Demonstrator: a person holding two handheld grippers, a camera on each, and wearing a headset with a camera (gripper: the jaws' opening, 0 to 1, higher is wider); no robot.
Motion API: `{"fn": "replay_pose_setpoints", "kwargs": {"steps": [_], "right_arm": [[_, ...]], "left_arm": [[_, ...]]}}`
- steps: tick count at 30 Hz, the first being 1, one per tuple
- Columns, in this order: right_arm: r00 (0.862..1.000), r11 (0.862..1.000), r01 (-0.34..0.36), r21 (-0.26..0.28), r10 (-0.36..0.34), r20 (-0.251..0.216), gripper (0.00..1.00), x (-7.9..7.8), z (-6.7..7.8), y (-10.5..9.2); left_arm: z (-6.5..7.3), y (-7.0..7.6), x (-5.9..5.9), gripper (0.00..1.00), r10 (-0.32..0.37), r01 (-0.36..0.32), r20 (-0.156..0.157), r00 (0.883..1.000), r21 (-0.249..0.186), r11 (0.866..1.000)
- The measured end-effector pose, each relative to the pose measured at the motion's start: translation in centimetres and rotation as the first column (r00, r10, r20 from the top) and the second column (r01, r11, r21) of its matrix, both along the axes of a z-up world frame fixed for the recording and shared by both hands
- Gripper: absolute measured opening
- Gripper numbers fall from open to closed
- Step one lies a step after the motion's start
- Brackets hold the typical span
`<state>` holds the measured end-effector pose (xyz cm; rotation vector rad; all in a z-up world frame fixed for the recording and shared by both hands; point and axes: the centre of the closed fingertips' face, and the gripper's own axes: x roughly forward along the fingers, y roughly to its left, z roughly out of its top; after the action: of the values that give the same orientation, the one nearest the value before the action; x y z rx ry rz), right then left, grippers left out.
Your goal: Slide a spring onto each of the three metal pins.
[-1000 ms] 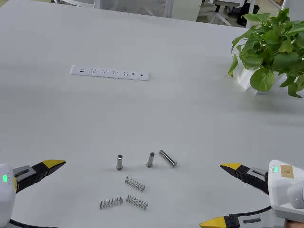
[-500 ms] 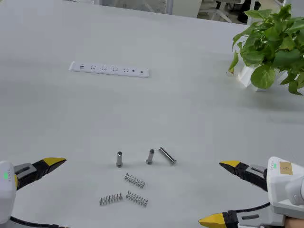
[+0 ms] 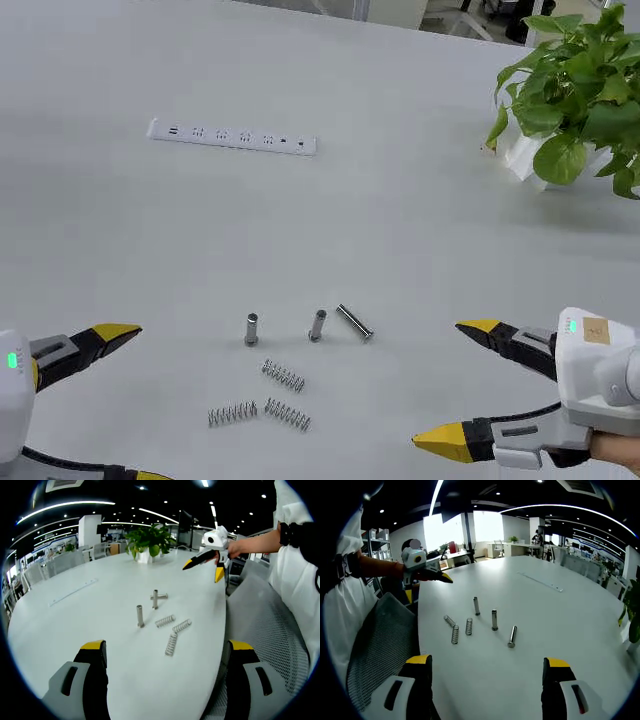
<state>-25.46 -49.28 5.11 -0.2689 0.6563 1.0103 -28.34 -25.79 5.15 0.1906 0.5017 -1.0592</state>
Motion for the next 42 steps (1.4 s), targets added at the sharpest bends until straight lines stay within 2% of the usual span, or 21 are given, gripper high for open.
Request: {"fn": "replay_pose_setpoints", "kwargs": {"steps": [9, 23, 27, 30, 42], "right_arm": [[1.000, 1.000, -0.011, -0.019, 0.011, 0.001, 0.83, 2.4, 0.6, 1.0], [1.000, 0.999, -0.001, -0.045, 0.000, -0.023, 0.59, 7.0, 0.8, 3.1], [1.000, 0.997, 0.013, -0.070, -0.015, -0.024, 0.52, 8.3, 0.6, 3.5], [0.998, 0.995, 0.028, -0.098, -0.033, -0.045, 0.48, 9.2, 0.1, 3.7], [0.990, 0.985, 0.044, -0.164, -0.065, -0.123, 0.34, 10.6, -2.1, 5.2]], "left_arm": [[-0.1, -0.1, 0.4, 0.99, -0.004, 0.004, -0.001, 1.000, 0.001, 1.000], [0.0, -0.1, 1.6, 0.99, 0.007, -0.008, -0.008, 1.000, -0.032, 0.999], [0.1, 0.0, 2.0, 0.99, 0.009, -0.009, -0.011, 1.000, -0.042, 0.999], [0.0, 0.0, 2.3, 0.99, 0.007, -0.008, -0.013, 1.000, -0.048, 0.999], [-0.1, -0.1, 2.9, 0.99, 0.018, -0.020, -0.019, 1.000, -0.076, 0.997]]}}
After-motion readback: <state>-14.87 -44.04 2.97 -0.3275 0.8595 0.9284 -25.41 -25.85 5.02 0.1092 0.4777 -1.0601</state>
